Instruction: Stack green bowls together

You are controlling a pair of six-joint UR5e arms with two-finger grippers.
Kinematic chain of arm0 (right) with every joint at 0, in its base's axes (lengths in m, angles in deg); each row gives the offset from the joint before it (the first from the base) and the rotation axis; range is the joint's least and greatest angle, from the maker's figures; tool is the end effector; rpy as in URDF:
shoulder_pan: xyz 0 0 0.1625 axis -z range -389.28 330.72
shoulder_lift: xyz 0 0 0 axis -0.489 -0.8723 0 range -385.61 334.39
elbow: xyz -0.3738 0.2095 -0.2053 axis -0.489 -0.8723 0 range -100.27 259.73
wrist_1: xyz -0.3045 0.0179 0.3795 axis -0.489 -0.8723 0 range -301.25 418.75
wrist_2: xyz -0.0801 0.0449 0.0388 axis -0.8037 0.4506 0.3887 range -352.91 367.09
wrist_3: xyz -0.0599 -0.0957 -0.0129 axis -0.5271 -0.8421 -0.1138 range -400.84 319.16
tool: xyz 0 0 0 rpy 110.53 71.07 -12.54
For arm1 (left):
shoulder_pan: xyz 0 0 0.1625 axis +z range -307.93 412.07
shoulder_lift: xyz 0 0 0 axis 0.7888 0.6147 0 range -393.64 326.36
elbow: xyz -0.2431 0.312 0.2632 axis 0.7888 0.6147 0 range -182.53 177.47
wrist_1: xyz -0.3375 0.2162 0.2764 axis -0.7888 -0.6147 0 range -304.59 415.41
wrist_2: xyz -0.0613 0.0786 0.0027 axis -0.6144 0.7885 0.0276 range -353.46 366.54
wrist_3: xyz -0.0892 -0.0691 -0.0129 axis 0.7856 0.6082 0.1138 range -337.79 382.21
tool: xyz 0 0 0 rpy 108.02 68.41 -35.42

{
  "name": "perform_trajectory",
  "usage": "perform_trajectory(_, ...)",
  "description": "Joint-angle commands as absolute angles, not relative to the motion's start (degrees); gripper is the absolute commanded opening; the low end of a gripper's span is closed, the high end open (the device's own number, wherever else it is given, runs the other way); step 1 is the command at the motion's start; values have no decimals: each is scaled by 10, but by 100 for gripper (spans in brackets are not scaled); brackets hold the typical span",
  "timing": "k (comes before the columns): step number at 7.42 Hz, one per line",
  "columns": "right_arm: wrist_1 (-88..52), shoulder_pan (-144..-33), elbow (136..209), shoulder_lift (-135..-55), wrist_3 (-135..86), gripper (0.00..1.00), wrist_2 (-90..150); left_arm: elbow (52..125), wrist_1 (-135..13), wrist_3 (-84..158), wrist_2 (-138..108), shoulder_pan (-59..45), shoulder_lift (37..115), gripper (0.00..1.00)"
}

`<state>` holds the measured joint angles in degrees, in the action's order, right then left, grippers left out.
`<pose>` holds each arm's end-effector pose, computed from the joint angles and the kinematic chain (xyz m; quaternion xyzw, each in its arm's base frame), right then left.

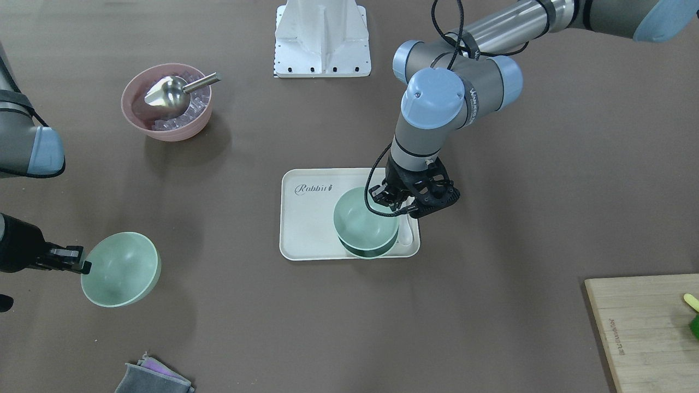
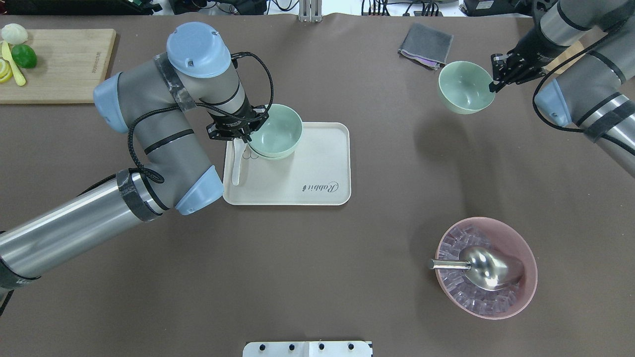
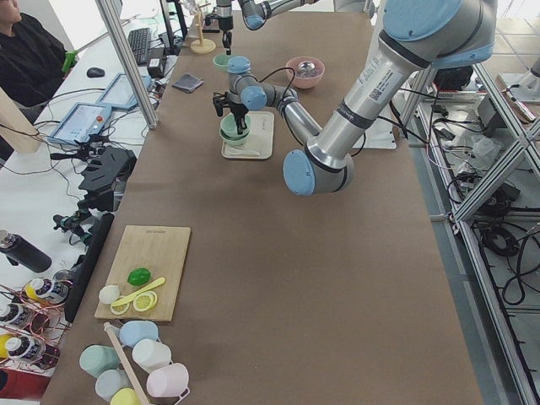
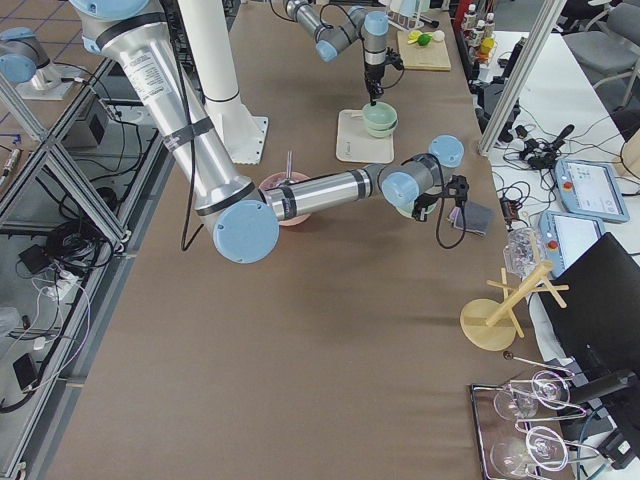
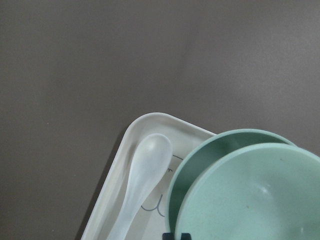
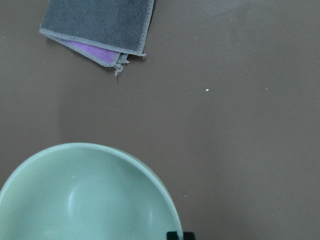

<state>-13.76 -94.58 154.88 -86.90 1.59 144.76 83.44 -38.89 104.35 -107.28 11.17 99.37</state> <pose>-0.2927 -0.7545 0.4807 -0.0092 -0.4608 0.0279 0.8870 0.5715 -0.6108 0.2226 -0.0257 0.4079 -0.1856 0.8936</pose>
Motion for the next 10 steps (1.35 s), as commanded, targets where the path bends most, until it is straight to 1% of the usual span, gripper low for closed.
perform_trajectory(1,-138,-946,1549,-869,15,0,1447,829,-399,1038,-1073,109,994,0)
perform_trajectory(10,-138,-947,1549,-872,14,0,1444,819,-418,1039,-1073,104,993,0)
